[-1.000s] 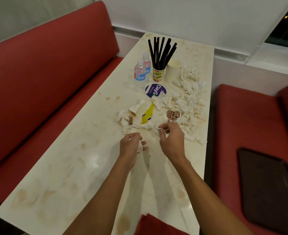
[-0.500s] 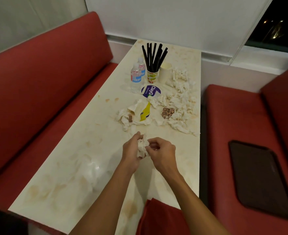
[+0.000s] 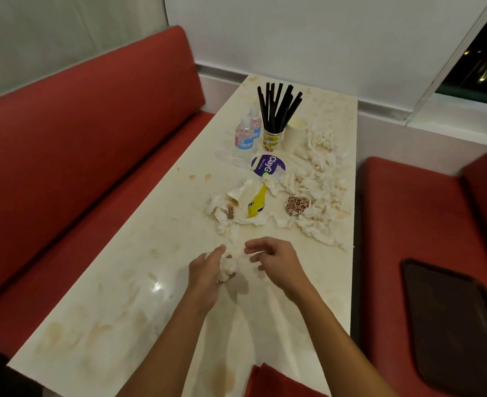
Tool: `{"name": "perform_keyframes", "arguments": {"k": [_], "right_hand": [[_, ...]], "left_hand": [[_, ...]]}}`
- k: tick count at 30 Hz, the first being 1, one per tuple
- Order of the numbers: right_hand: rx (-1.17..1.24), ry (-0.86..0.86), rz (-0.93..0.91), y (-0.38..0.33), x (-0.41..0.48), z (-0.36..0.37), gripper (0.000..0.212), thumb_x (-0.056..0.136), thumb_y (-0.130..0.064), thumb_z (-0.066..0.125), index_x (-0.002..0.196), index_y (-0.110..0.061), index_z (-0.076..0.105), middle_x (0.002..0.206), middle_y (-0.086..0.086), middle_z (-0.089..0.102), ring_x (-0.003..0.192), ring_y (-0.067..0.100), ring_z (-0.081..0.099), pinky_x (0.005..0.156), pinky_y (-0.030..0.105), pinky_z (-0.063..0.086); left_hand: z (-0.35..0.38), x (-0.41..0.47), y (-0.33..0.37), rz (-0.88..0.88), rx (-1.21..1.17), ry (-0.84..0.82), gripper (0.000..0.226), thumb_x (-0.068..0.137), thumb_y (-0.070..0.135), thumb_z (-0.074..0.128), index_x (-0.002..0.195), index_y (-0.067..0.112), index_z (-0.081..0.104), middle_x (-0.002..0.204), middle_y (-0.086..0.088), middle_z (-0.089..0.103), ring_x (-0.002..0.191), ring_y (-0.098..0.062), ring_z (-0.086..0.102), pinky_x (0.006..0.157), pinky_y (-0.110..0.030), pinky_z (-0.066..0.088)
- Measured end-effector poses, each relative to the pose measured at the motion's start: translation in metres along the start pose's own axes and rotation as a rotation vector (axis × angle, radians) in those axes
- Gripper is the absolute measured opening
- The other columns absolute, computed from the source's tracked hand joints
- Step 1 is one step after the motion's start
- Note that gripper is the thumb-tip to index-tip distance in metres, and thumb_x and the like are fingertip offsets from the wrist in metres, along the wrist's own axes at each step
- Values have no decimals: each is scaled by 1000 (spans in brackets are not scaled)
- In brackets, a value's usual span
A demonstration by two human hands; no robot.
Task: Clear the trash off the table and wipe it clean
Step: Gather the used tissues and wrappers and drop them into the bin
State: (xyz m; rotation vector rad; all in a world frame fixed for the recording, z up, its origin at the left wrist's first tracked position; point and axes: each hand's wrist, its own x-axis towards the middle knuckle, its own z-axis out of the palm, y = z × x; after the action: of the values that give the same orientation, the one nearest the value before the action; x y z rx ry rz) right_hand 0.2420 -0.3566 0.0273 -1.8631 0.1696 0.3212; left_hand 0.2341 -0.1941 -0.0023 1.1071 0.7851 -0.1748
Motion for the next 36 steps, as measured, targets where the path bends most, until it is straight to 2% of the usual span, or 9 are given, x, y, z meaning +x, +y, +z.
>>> {"name": "perform_keyframes", "arguments": {"k": [2, 4, 6, 10, 17, 20, 27, 31, 36], "right_hand": [[-191, 156, -57, 2, 25, -10, 48, 86, 9, 48, 111, -19, 78, 107, -4, 76, 96, 15, 69, 73, 14, 51], [-380, 270, -119, 7, 54, -18, 53, 85, 11, 49, 127, -13, 71, 126, 7, 67, 118, 21, 61, 93, 21, 49], [-562, 253, -146, 16, 79, -24, 59, 87, 10, 54, 144, -8, 58, 144, 15, 53, 137, 31, 44, 109, 35, 41], [-729, 115, -156, 29, 103, -26, 63, 93, 5, 61, 154, -7, 46, 145, 18, 47, 141, 33, 37, 110, 36, 38], [-468, 247, -138, 34, 94, -27, 36, 93, 5, 60, 125, -8, 72, 98, 5, 72, 100, 27, 67, 91, 40, 56], [-467, 335, -216, 30, 85, -26, 29, 96, -4, 58, 113, -17, 77, 106, 3, 71, 110, 27, 60, 96, 47, 50], [-247, 362, -219, 6, 77, -13, 31, 101, -5, 42, 106, -6, 72, 103, 7, 47, 92, 22, 52, 78, 27, 39], [-317, 320, -157, -1, 83, -1, 32, 104, -40, 52, 109, -16, 71, 107, 3, 51, 96, 19, 54, 77, 26, 39], [-554, 273, -152, 4, 101, 17, 79, 84, -83, 60, 138, -25, 64, 120, 1, 54, 112, 23, 59, 89, 42, 53]], "left_hand": [[2, 6, 0, 5, 22, -9, 19, 94, 19, 76, 103, 3, 69, 96, -14, 76, 79, -26, 71, 73, -41, 61], [5, 11, -1, 11, 47, -16, 15, 95, 20, 75, 101, 6, 70, 92, -12, 73, 73, -23, 68, 65, -34, 59], [8, 16, -3, 14, 67, -19, 14, 96, 20, 75, 101, 8, 70, 85, -10, 71, 63, -18, 66, 63, -32, 56], [11, 23, -5, 13, 98, -22, 17, 96, 23, 75, 103, 8, 72, 78, -8, 69, 59, -16, 63, 59, -31, 53], [11, 26, 1, 31, 85, -2, 15, 98, 22, 72, 103, 8, 71, 78, -8, 67, 64, -20, 61, 61, -32, 53], [9, 25, 2, 30, 73, -7, 14, 99, 22, 71, 103, 9, 70, 76, -8, 66, 58, -18, 61, 60, -30, 54], [0, 19, 5, 41, 72, -6, 16, 99, 23, 71, 104, 9, 68, 78, -9, 66, 53, -15, 63, 59, -31, 54], [-10, 18, 9, 50, 53, 19, 18, 98, 22, 72, 105, 6, 68, 75, -8, 64, 52, -15, 60, 59, -31, 52], [-22, 15, 13, 63, 34, 52, 18, 98, 20, 72, 107, 5, 70, 72, -5, 64, 51, -14, 61, 64, -33, 54]]}}
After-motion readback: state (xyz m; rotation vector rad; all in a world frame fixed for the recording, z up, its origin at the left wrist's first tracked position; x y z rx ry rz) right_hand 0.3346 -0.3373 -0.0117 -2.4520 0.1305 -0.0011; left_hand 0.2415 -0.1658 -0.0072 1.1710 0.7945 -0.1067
